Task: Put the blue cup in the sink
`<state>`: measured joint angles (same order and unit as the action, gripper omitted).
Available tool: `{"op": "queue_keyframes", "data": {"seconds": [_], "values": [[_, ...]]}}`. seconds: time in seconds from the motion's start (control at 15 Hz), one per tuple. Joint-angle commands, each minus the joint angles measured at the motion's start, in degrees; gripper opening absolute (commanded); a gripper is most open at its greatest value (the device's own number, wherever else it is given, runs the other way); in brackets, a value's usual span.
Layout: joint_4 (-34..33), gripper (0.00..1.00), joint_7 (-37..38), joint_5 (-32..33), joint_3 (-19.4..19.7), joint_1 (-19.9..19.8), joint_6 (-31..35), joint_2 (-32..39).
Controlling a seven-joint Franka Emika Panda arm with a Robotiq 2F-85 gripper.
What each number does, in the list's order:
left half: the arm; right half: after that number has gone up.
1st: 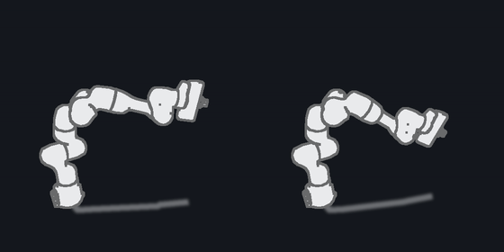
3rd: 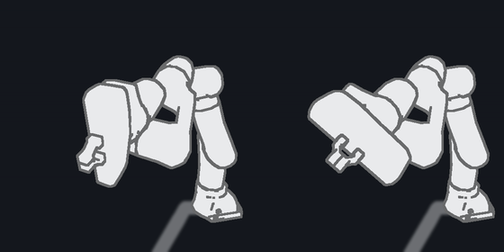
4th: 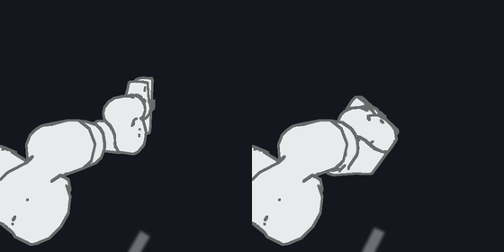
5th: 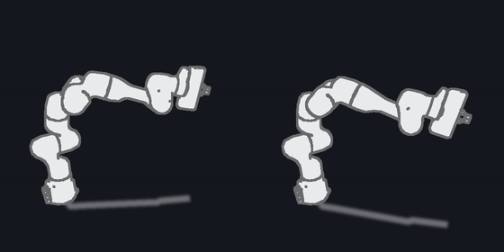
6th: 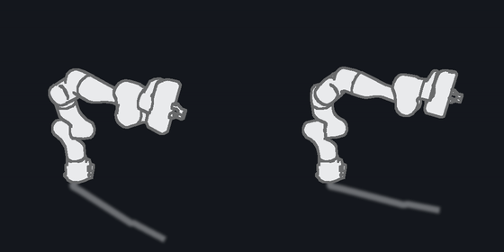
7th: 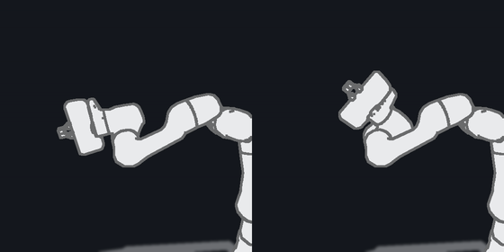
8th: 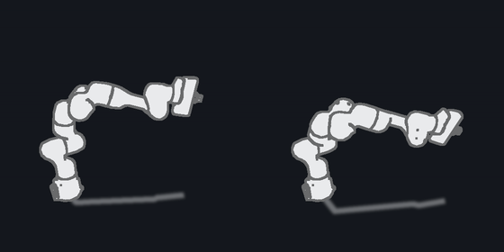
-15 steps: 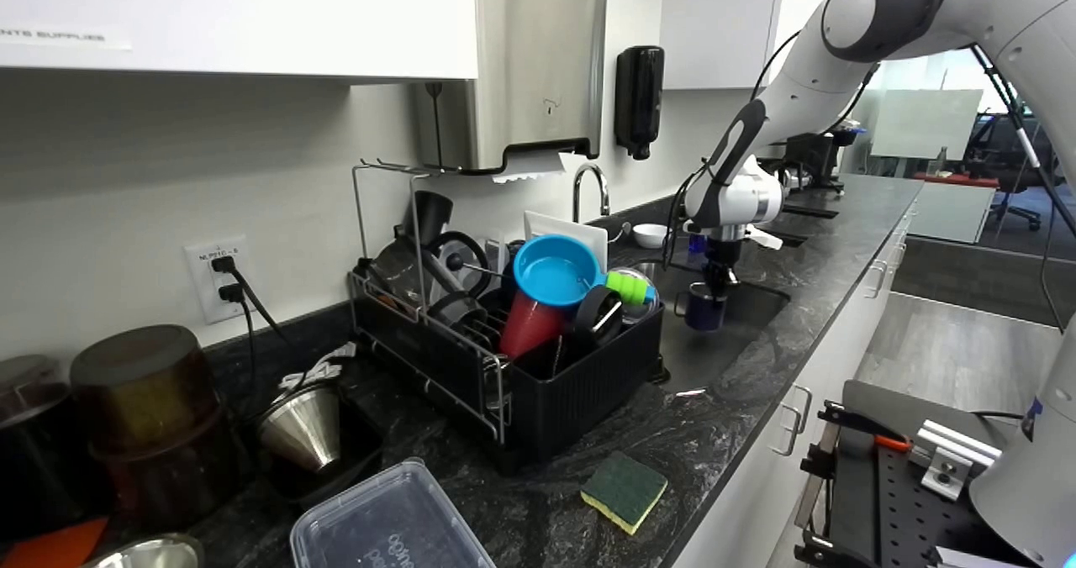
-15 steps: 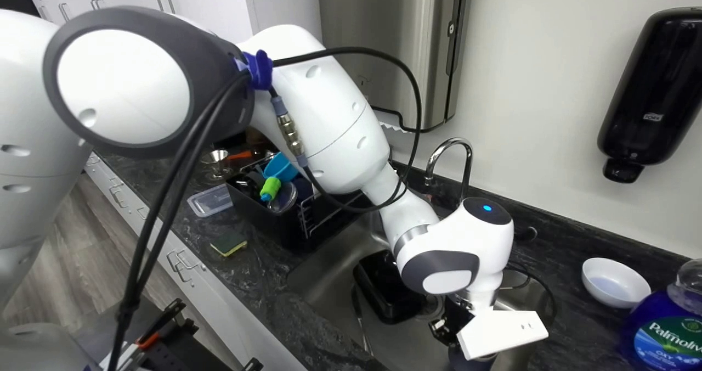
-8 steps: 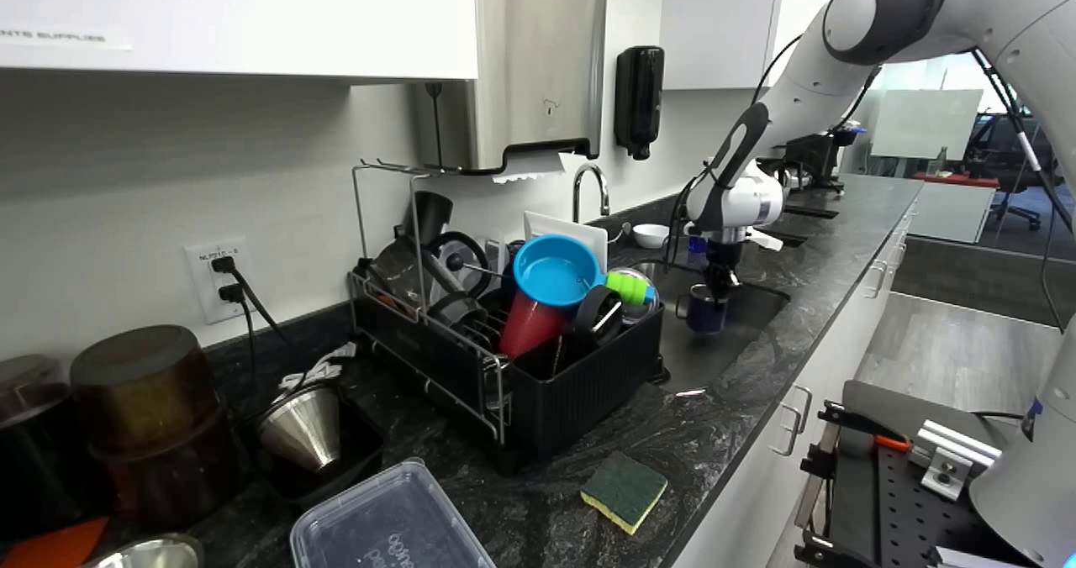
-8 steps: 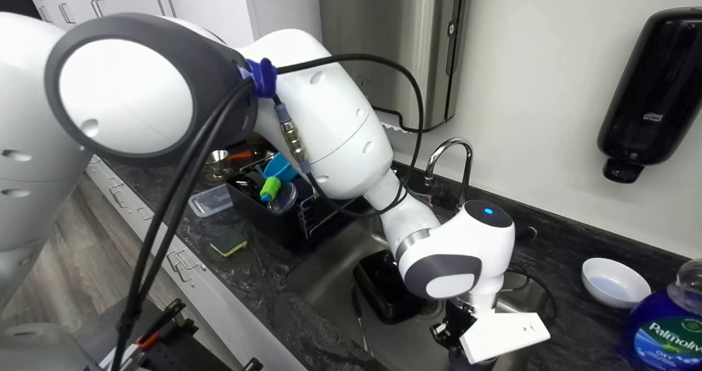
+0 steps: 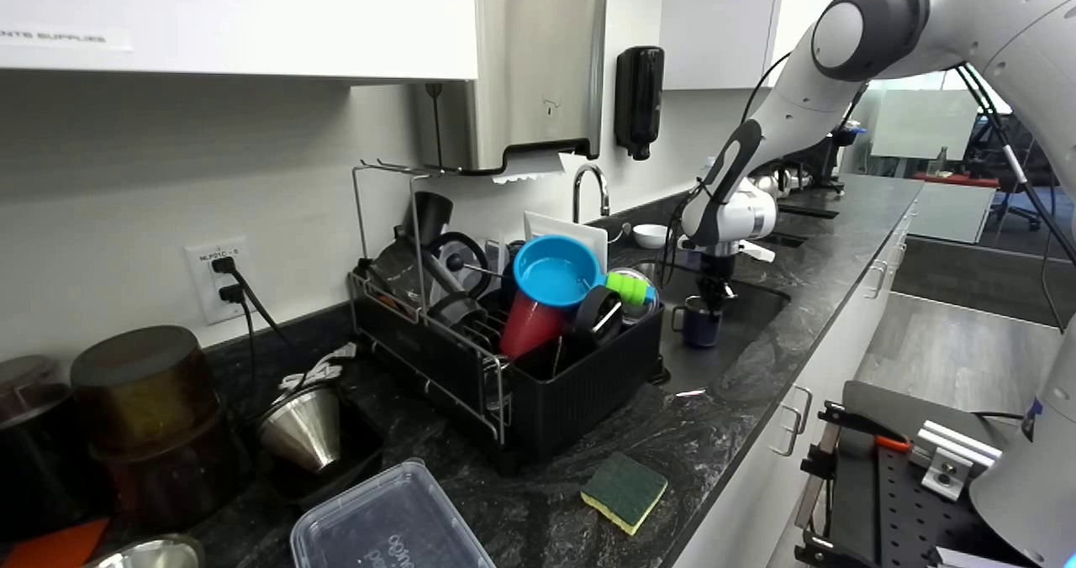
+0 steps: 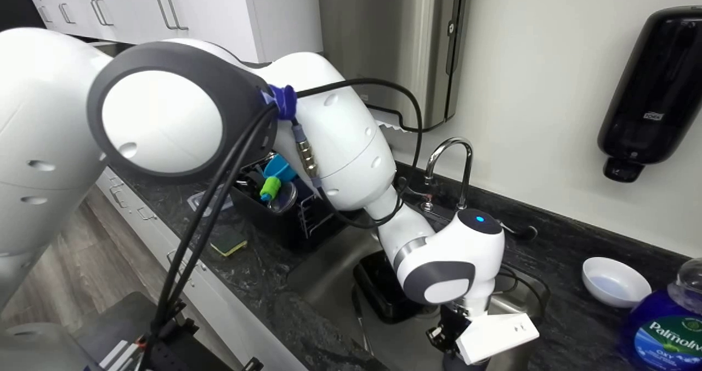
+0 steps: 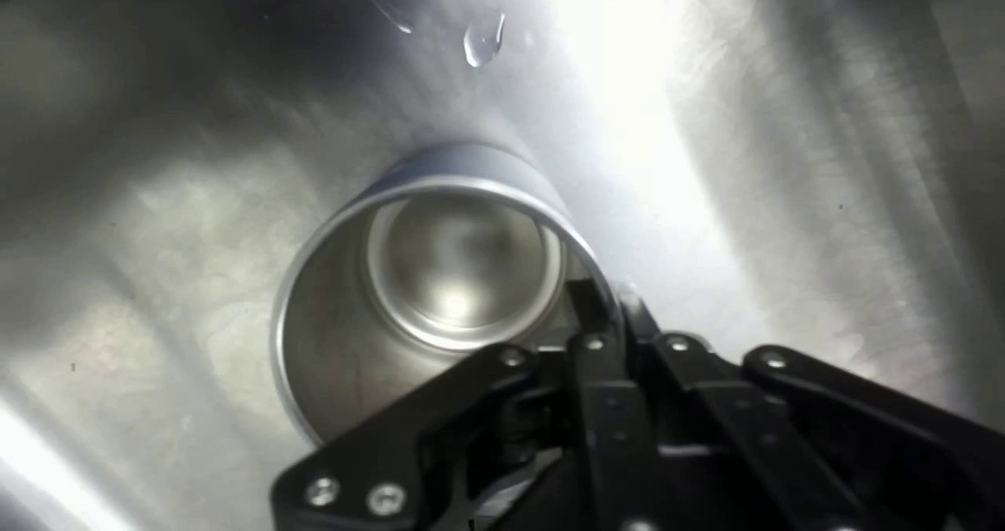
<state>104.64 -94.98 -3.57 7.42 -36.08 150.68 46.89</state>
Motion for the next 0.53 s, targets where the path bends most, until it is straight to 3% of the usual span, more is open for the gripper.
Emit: {"op": "queue_keyframes", "data": {"seconds": [0.0, 0.27, 0.33, 0.47], "values": [[-0.6, 0.02, 0.1, 1.8, -1.2, -0.8, 1.7, 0.9], [-0.3, 0.02, 0.3, 2.0, -1.9, -0.8, 2.1, 0.6], [-0.1, 0.32, 0.2, 2.0, -2.1, -0.8, 2.3, 0.5], [0.4, 0.37, -0.1, 1.9, -2.6, -0.9, 2.4, -0.1]]}}
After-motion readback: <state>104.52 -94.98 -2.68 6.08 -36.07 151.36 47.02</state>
